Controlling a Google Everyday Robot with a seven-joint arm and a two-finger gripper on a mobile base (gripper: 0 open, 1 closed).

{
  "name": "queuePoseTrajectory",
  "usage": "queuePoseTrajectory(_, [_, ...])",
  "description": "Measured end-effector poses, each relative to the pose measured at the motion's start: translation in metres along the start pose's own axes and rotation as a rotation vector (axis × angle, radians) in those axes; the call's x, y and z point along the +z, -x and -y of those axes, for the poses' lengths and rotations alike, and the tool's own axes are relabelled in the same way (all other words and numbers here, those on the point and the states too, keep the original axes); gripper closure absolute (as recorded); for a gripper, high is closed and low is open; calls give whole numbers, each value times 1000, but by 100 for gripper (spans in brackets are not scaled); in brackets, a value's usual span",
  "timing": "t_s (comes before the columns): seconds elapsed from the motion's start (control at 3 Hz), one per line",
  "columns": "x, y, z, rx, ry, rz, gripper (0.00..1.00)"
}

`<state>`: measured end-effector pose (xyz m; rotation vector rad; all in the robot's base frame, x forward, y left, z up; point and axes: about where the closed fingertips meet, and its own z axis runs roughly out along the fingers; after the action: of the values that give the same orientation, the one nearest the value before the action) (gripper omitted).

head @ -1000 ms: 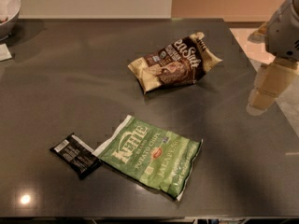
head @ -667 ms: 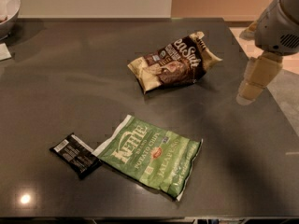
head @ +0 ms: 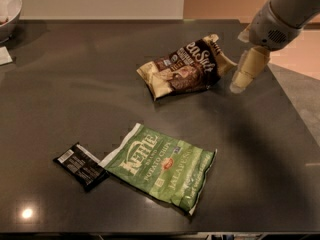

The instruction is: Move brown chip bag near green jalapeno chip bag

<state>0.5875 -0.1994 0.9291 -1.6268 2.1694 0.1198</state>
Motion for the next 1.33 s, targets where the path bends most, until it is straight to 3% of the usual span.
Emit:
queuePoseTrajectory(0.33, [24, 6, 28, 60, 23, 32, 0])
queuePoseTrajectory(1.0, [58, 15, 60, 167, 26, 44, 0])
queuePoseTrajectory(1.33, [68, 14, 66, 205, 26, 38, 17])
